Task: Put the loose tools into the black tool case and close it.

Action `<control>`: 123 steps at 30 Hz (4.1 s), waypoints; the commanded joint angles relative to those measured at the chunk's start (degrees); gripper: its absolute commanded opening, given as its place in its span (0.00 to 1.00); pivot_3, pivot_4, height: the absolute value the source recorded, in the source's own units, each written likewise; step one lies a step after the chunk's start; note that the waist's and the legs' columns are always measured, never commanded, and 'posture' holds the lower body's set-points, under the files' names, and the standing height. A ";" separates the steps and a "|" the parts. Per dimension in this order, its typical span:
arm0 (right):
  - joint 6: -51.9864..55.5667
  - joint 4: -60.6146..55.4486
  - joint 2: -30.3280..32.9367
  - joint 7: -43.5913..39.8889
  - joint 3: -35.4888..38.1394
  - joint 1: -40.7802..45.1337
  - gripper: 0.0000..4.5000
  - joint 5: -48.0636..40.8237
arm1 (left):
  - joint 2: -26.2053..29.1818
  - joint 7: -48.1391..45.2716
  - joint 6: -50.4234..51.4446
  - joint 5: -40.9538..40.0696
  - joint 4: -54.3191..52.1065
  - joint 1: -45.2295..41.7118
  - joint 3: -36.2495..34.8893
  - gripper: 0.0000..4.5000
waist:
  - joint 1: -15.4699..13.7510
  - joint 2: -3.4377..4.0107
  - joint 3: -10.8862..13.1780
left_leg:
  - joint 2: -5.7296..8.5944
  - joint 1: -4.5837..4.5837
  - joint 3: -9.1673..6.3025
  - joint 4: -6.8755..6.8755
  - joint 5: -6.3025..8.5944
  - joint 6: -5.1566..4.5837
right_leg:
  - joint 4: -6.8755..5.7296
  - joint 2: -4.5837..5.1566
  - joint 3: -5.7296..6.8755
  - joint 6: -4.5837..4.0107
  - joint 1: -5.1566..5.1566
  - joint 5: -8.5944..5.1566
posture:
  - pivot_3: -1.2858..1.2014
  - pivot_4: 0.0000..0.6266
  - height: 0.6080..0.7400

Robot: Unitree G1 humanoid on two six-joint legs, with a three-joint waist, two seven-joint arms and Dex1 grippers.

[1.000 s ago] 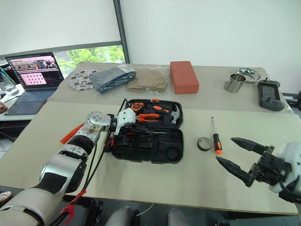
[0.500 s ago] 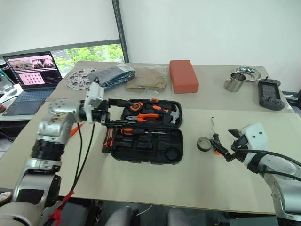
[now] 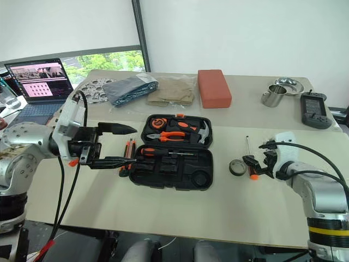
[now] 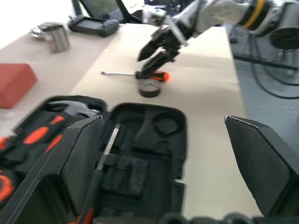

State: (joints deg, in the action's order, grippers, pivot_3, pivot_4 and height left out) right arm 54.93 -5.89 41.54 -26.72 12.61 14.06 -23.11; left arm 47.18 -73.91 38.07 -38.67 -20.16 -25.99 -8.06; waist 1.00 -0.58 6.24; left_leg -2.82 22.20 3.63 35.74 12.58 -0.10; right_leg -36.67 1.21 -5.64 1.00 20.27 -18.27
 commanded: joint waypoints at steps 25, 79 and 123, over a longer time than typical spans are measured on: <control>-2.44 1.22 1.93 -0.64 -0.90 2.18 0.26 3.78 | 4.34 -0.54 -2.92 -1.23 -1.00 -0.93 1.90 1.00 | 0.35 -0.10 0.07 | -0.02 -0.06 0.03 -0.06 0.00 0.00 | 0.03 -0.04 -0.03 -0.01 0.01 0.00 | 0.52 0.24 1.00; -9.94 2.33 0.29 -5.05 -8.28 15.05 0.10 7.41 | 5.26 0.47 -6.02 -0.32 -1.22 2.67 0.49 1.00 | 1.55 -0.03 0.18 | 0.00 -0.01 0.05 -0.69 -0.01 0.00 | 0.54 -0.03 -0.05 -0.02 0.09 0.01 | 0.52 0.24 1.00; -41.88 17.65 -12.06 -38.63 -36.72 28.29 0.10 23.97 | 12.31 6.13 -3.04 -4.10 -7.76 21.69 -17.44 1.00 | 1.50 0.05 0.42 | -0.07 -0.26 0.08 -0.74 -0.01 0.01 | 0.30 0.19 0.12 -0.13 0.12 0.07 | 0.52 0.24 1.00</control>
State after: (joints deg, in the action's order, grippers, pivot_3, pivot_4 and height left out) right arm 14.44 11.90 29.77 -65.34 -24.89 41.10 0.56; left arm 58.50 -67.71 36.03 -42.81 -27.88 -3.56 -25.12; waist 2.50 -0.53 6.67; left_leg -2.88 21.93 3.72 35.00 12.57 -0.09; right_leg -36.40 1.40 -5.52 0.87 20.39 -18.20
